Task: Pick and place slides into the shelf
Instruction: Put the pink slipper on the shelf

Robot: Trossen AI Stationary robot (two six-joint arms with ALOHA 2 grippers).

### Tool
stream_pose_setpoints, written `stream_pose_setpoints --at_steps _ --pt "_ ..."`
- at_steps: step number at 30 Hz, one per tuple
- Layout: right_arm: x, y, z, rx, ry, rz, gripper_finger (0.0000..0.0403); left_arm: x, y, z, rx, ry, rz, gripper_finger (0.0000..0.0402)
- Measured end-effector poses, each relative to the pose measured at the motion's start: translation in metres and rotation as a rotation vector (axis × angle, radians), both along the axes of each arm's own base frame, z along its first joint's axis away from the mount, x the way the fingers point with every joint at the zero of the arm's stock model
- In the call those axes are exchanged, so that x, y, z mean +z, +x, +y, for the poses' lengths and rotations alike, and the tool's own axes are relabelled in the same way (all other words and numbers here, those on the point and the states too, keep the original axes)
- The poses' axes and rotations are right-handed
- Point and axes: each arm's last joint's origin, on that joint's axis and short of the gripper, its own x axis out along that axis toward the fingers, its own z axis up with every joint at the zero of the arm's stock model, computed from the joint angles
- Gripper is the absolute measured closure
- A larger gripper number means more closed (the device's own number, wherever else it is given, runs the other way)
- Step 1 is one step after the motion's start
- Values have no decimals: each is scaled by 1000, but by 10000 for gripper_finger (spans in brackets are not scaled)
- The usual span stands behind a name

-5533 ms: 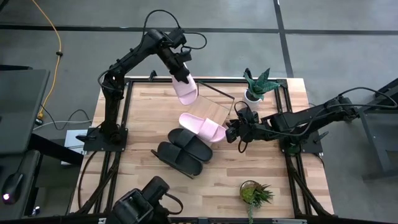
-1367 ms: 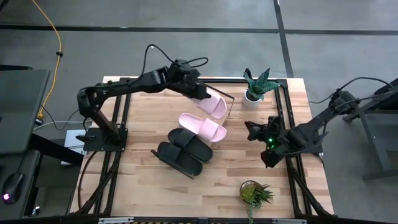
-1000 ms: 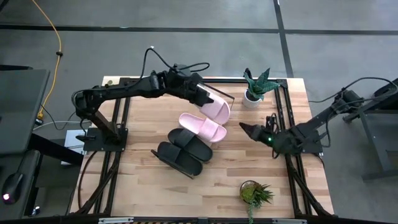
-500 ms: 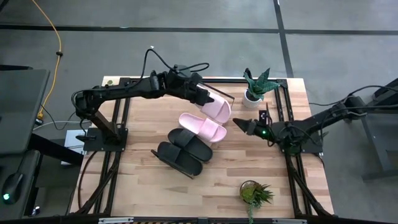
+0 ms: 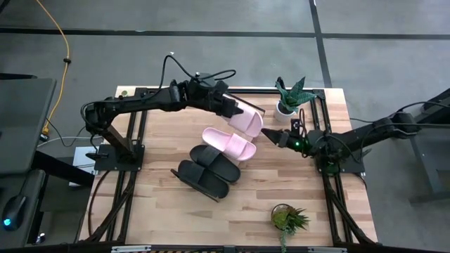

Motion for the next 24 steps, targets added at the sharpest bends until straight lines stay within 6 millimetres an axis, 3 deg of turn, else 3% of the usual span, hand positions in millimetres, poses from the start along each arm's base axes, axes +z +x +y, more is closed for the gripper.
stream_pose_setpoints --at_steps 11,24 --pt "-2 3 -6 31 3 13 194 0 0 0 10 -1 2 401" --pt "-17 24 -6 13 11 -2 196 -1 0 0 10 -3 8 401"
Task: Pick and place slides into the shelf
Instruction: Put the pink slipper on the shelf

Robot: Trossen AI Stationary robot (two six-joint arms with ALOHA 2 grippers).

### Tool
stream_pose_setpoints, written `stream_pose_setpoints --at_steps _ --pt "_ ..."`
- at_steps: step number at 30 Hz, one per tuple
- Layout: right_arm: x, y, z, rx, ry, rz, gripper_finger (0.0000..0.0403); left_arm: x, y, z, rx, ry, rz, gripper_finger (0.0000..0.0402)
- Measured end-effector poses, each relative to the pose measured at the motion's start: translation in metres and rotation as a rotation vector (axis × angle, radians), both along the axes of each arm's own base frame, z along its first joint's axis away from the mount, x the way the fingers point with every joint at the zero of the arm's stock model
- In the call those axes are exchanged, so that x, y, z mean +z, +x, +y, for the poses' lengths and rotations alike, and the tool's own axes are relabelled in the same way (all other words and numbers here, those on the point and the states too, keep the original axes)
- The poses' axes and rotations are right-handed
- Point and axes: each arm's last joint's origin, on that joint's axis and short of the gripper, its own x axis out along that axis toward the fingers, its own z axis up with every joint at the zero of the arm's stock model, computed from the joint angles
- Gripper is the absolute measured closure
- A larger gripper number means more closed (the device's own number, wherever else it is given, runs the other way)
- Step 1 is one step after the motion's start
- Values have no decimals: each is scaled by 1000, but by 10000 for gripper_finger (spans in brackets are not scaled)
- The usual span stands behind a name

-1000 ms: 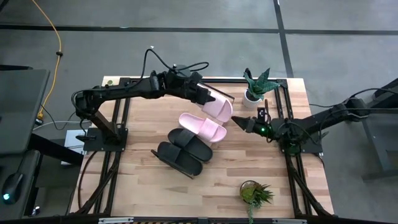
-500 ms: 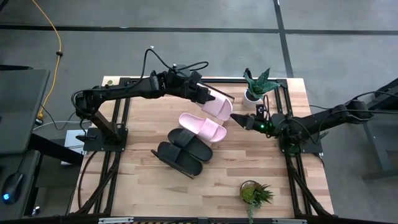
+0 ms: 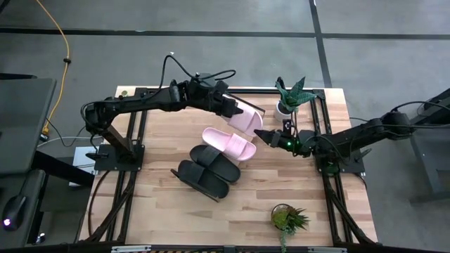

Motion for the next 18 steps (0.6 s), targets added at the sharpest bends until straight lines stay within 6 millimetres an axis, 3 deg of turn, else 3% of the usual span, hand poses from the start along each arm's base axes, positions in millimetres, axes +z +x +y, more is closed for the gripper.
stream_pose_setpoints --at_steps 5,14,18 --pt "1 1 0 -3 -9 -12 237 0 0 0 -1 0 1 401" --pt "-2 1 0 -14 -11 7 379 -3 -2 0 7 -5 38 392" --pt "-2 1 -1 -41 -9 15 392 -4 -2 0 12 1 44 363"
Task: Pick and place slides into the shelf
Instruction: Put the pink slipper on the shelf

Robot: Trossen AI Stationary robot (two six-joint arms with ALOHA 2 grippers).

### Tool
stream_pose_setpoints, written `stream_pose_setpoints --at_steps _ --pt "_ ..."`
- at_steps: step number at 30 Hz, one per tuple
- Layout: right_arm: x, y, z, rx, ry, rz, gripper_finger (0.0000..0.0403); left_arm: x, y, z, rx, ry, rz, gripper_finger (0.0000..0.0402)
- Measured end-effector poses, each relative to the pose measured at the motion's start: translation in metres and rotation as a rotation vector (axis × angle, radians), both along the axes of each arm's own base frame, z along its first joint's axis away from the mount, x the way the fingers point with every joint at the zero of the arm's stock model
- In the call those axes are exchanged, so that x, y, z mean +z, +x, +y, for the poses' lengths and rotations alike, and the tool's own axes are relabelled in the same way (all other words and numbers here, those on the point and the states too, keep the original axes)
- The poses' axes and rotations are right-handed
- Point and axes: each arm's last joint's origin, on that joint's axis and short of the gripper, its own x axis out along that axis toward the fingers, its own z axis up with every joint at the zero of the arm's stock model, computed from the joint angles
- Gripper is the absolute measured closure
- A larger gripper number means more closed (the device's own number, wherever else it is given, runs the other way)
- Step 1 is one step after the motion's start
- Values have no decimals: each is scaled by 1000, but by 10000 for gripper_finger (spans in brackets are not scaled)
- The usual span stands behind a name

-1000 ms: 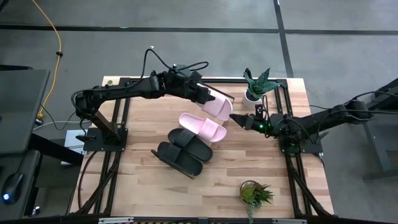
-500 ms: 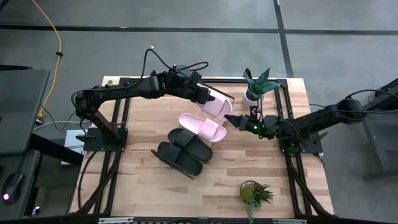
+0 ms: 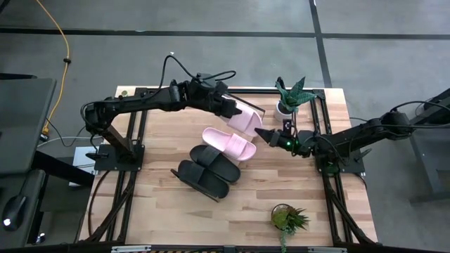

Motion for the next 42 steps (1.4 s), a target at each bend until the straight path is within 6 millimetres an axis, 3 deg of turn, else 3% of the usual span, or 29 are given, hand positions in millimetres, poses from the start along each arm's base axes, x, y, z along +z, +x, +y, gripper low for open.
stream_pose_setpoints --at_steps 14,18,22,28,33,42 --pt "-3 -3 3 -112 35 10 397 1 -5 10 -38 15 -8 221" --pt "-6 -3 7 -96 49 36 398 15 -10 15 -30 52 -43 195" --pt "-7 -4 12 -99 61 32 398 36 -11 15 -54 126 -87 199" --pt "-5 -8 12 -119 138 -4 398 83 -18 8 -194 249 -146 232" --pt "-3 -18 10 -121 176 33 398 118 -37 -2 -260 347 -76 263" --pt "-8 -41 7 -82 277 164 398 161 -75 -29 -293 468 -1 300"
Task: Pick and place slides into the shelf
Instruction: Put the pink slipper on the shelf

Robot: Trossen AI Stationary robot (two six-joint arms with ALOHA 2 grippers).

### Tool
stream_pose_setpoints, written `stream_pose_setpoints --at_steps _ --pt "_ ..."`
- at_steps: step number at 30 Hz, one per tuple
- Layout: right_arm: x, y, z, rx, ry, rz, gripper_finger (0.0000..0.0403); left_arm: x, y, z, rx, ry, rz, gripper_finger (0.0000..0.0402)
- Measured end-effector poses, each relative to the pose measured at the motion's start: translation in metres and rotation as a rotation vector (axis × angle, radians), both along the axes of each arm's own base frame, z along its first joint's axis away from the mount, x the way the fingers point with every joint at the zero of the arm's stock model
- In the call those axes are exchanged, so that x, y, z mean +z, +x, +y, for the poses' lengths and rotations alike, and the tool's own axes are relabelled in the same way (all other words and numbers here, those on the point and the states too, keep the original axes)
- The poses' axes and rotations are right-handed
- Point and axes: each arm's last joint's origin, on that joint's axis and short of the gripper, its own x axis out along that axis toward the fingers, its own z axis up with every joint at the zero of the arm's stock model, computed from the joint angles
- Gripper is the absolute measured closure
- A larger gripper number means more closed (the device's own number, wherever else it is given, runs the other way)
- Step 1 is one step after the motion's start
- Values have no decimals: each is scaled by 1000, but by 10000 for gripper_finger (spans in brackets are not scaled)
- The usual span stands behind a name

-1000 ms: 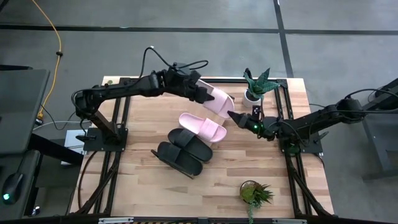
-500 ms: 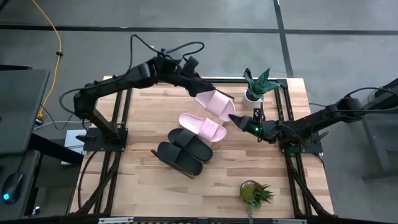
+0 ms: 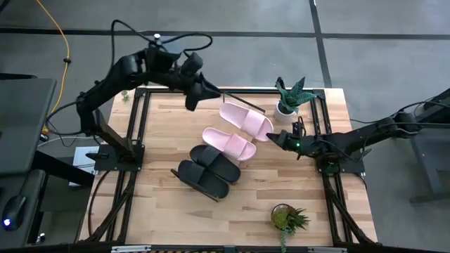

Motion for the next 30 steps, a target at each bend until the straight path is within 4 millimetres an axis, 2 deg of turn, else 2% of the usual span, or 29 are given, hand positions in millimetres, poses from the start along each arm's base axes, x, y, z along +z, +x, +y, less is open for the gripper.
stream_pose_setpoints --at_steps 7,17,30 --pt "-6 -2 -4 -11 93 31 398 11 -18 -23 14 81 9 314" --pt "-13 4 -15 -40 159 53 398 9 -23 -49 -2 147 79 319" --pt "-26 25 -23 -32 200 36 398 7 -22 -58 2 171 115 323"
